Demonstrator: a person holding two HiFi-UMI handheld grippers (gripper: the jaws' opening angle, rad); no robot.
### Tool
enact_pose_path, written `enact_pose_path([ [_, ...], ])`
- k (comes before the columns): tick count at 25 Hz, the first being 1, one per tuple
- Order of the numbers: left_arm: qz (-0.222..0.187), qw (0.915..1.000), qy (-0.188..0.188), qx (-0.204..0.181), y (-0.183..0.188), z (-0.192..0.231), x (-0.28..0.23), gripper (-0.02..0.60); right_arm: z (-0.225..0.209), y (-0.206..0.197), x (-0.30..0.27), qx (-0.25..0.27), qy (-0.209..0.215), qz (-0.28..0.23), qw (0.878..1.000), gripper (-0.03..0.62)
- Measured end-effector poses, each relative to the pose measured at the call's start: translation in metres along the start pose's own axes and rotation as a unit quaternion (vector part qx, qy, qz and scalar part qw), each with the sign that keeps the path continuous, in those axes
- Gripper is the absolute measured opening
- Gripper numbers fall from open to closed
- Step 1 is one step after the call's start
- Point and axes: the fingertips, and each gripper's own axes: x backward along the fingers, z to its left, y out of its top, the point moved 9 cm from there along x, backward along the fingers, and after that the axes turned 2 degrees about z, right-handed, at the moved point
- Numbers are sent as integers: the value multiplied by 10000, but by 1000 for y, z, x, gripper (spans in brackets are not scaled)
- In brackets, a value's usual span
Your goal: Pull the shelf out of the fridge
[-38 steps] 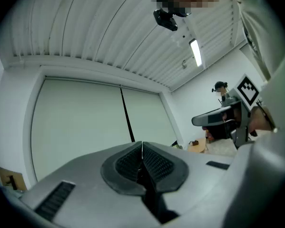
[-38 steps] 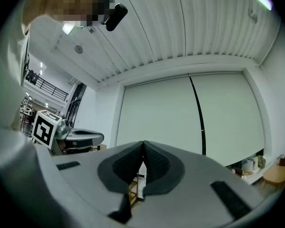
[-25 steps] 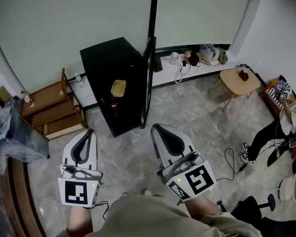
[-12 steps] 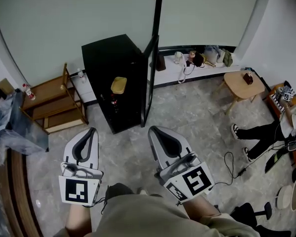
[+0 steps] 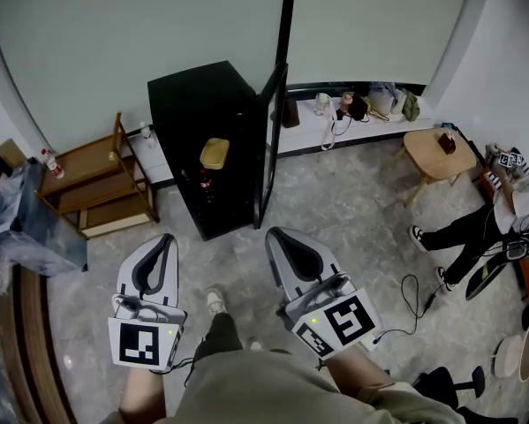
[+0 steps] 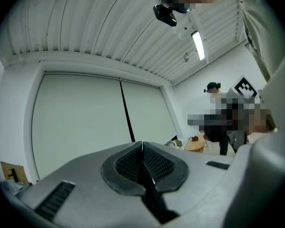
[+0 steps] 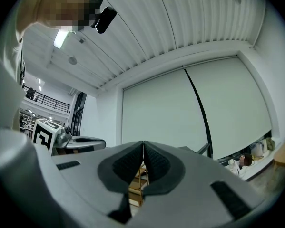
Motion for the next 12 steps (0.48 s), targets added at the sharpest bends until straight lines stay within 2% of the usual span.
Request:
enact_pose_path([
  [12, 200, 9992, -104, 321, -42, 45, -60, 8, -27, -30, -75, -68, -99, 338, 9994, -3],
])
